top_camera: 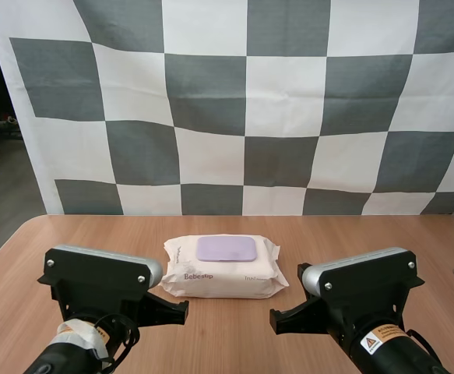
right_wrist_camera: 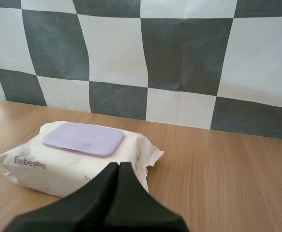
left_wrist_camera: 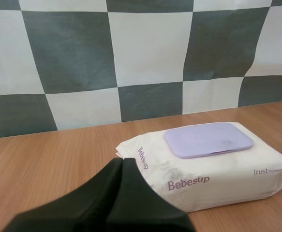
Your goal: Open the wet wipes lid
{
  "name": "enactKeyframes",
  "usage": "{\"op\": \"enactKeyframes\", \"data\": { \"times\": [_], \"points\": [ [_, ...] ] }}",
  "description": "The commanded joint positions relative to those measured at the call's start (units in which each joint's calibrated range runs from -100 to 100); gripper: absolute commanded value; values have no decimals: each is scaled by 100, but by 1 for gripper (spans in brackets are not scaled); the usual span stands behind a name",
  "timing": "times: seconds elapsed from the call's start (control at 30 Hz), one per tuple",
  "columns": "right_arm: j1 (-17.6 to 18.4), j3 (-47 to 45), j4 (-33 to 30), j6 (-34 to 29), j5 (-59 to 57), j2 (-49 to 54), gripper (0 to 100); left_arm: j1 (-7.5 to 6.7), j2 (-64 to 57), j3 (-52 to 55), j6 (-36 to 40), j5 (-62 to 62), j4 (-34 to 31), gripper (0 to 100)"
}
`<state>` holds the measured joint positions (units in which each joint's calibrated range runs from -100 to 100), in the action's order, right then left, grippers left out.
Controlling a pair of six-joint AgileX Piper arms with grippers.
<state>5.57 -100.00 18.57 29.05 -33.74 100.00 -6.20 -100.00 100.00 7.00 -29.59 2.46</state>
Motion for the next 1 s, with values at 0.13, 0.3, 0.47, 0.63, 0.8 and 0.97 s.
{"op": "enactKeyframes", "data": {
  "times": [0.13, 0.3, 0.47, 0.63, 0.8, 0.97],
  "points": [
    [3, 0, 212, 3, 3, 0, 0, -2, 0, 0, 6, 405, 27, 0],
    [3, 0, 244, 3, 3, 0, 0, -2, 0, 0, -4, 1888, 27, 0],
    [3, 0, 1073, 3, 657, 0, 0, -2, 0, 0, -4, 3455, 27, 0],
    [-41, 0, 851, 44, 5725, 0, 0, -2, 0, 0, -127, 6727, 27, 0],
    [-50, 129, 465, 200, 10008, 0, 0, -2, 0, -116, -884, 8307, 27, 0],
    [-50, 1028, -253, 235, 9206, 0, 0, -2, 9, -1361, -1366, 6426, 382, 0]
  ]
}}
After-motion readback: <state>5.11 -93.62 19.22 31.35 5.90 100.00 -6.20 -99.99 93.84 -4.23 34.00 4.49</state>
